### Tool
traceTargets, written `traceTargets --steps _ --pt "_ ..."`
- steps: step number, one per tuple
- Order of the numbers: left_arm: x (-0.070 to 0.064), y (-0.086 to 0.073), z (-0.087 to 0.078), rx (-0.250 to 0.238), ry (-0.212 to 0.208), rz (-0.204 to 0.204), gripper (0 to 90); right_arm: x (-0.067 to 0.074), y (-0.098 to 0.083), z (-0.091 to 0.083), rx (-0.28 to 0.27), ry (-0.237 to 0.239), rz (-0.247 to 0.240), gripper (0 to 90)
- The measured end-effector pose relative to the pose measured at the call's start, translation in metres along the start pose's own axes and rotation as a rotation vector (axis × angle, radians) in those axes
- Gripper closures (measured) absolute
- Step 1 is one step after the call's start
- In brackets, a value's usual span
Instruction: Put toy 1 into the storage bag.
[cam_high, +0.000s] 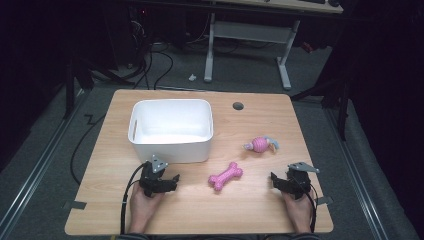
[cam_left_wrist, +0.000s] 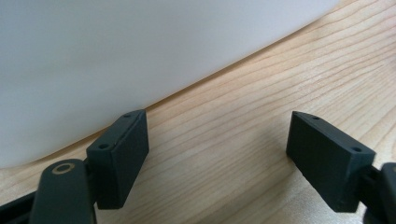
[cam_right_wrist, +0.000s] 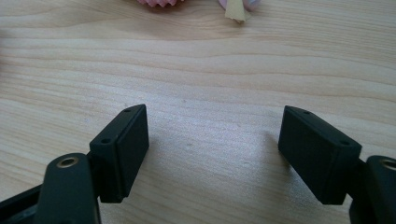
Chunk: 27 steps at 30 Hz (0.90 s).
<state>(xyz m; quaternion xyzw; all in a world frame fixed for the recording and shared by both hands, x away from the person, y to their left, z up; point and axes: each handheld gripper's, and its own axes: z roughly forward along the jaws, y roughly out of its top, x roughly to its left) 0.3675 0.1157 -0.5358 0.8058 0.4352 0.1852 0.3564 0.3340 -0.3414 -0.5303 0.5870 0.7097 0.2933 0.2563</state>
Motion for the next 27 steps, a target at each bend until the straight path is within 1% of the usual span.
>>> traceTargets --steps 22,27 --pt "-0.0003 0.0005 0.0008 -0.003 -0.006 0.001 21.6 0.0001 -0.0001 -0.0001 -0.002 0.001 -0.001 25.0" --pt "0.0005 0.0001 0.0002 -0.003 -0.016 0.011 22.1 0.0002 -0.0001 -0.0001 -0.002 0.001 -0.001 25.0"
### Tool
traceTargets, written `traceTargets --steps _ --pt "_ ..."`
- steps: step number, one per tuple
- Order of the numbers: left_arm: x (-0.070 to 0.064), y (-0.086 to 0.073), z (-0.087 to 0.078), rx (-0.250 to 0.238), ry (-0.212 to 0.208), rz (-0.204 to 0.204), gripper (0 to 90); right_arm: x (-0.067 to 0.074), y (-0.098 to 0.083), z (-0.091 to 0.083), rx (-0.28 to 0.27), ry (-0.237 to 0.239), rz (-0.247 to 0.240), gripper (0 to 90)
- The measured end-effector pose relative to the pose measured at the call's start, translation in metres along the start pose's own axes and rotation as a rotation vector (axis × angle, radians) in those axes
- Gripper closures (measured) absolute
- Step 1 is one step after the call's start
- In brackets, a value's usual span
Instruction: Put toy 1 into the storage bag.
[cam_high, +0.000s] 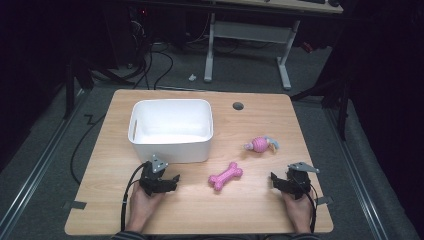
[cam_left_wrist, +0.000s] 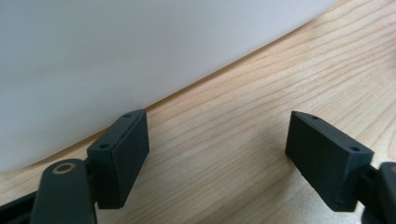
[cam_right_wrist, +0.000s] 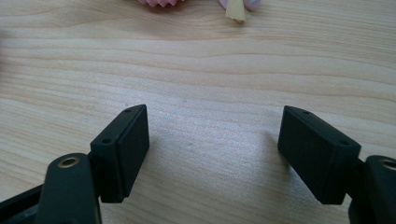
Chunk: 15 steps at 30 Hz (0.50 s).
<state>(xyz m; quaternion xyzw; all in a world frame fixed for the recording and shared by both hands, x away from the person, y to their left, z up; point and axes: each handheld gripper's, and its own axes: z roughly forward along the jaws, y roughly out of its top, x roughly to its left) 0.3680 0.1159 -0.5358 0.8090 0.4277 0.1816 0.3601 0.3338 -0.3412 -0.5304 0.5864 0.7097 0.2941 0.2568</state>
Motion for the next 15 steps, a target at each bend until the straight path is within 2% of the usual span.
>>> traceTargets --steps 15 --pt "-0.0019 0.0002 -0.0058 0.009 -0.025 0.02 26.8 0.0 0.0 0.0 0.0 0.002 -0.001 25.1"
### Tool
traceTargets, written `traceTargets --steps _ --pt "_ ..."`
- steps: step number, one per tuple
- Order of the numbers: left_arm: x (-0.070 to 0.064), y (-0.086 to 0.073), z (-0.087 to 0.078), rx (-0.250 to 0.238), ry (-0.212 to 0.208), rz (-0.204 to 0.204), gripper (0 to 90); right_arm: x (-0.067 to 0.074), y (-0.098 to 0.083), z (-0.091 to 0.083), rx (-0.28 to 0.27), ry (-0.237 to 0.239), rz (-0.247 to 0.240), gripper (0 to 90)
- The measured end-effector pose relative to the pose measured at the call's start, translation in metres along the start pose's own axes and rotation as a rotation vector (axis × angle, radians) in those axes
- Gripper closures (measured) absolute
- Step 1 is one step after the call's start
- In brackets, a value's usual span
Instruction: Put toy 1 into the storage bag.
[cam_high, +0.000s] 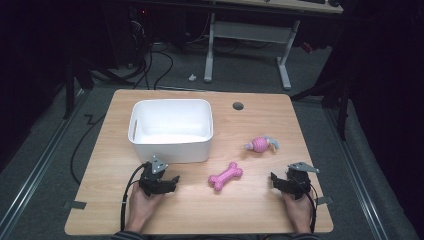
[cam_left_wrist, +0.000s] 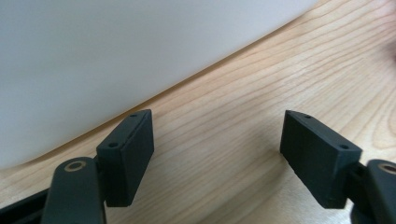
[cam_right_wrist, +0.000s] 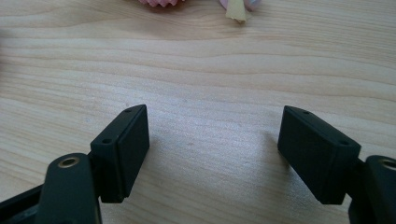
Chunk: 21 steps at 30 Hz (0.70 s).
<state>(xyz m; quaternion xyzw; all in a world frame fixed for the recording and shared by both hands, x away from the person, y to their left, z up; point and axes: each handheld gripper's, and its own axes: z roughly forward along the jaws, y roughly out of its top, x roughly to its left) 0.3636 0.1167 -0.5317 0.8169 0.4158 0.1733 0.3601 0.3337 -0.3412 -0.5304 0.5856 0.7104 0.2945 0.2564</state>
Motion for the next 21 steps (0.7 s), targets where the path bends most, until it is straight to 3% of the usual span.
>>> traceTargets --steps 11,21 --pt "-0.009 0.008 -0.011 0.014 -0.042 0.026 28.8 0.0 0.0 0.0 -0.001 0.002 -0.003 25.1" --pt "-0.024 0.028 -0.023 0.029 -0.091 0.074 29.9 0.0 0.0 0.0 0.0 0.002 -0.003 25.1"
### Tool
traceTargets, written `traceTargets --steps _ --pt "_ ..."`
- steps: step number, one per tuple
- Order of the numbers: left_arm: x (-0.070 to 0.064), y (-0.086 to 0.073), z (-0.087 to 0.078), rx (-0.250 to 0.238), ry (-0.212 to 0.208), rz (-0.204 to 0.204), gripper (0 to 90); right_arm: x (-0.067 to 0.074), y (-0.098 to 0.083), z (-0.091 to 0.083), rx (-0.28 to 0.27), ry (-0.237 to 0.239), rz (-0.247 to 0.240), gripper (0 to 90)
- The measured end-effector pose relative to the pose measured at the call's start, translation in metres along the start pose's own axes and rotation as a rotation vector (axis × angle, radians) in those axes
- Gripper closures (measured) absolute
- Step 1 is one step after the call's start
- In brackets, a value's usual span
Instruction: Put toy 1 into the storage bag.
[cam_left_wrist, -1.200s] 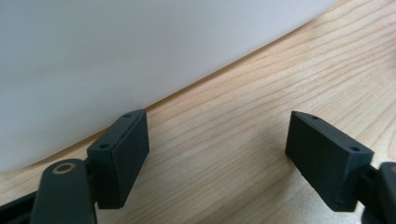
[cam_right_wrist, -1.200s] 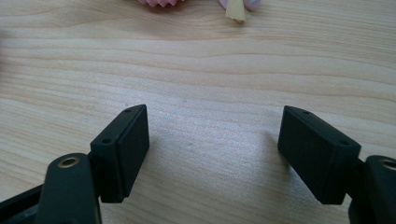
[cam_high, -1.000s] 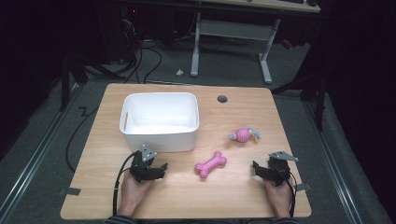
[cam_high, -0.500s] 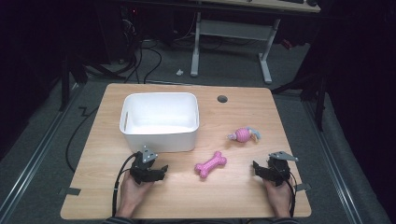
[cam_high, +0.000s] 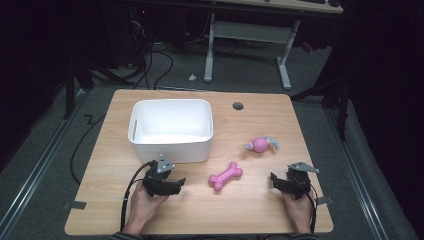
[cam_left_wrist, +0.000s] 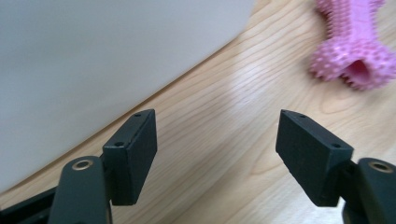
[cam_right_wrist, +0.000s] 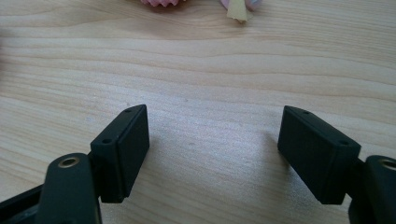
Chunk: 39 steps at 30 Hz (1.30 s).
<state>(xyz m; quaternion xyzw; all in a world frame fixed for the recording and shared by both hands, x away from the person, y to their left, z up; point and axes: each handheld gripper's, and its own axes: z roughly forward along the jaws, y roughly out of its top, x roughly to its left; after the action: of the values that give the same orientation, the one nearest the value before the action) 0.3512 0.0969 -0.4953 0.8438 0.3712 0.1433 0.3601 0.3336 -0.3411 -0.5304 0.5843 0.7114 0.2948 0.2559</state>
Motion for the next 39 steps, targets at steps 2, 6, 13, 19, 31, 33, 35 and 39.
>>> traceTargets --steps 2,6,13,19,31,33,35,39 --pt "-0.004 0.006 0.0 0.011 -0.011 0.018 30.2 0.0 0.0 0.0 0.0 0.0 0.0 25.1" --pt "-0.008 0.012 0.001 0.011 -0.031 0.025 30.6 0.0 0.0 0.0 0.0 -0.002 0.002 25.1" --pt "-0.016 0.026 0.003 0.016 -0.061 0.042 31.4 0.0 0.0 0.0 -0.001 -0.002 0.002 25.1" --pt "-0.024 0.039 -0.002 0.026 -0.088 0.06 31.8 0.0 0.0 0.0 -0.001 -0.001 0.001 25.1" --pt "-0.045 0.066 0.007 0.042 -0.132 0.12 32.3 0.0 0.0 0.0 0.0 0.0 0.0 25.1" --pt "-0.048 0.07 0.01 0.056 -0.138 0.124 32.2 0.0 0.0 0.0 0.0 0.0 0.0 25.1" --pt "-0.051 0.075 0.012 0.062 -0.143 0.133 32.2 0.0 0.0 0.0 0.0 0.001 0.0 25.0" --pt "-0.056 0.086 0.016 0.074 -0.151 0.155 32.1 0.0 0.0 0.0 -0.001 0.001 0.0 25.1"
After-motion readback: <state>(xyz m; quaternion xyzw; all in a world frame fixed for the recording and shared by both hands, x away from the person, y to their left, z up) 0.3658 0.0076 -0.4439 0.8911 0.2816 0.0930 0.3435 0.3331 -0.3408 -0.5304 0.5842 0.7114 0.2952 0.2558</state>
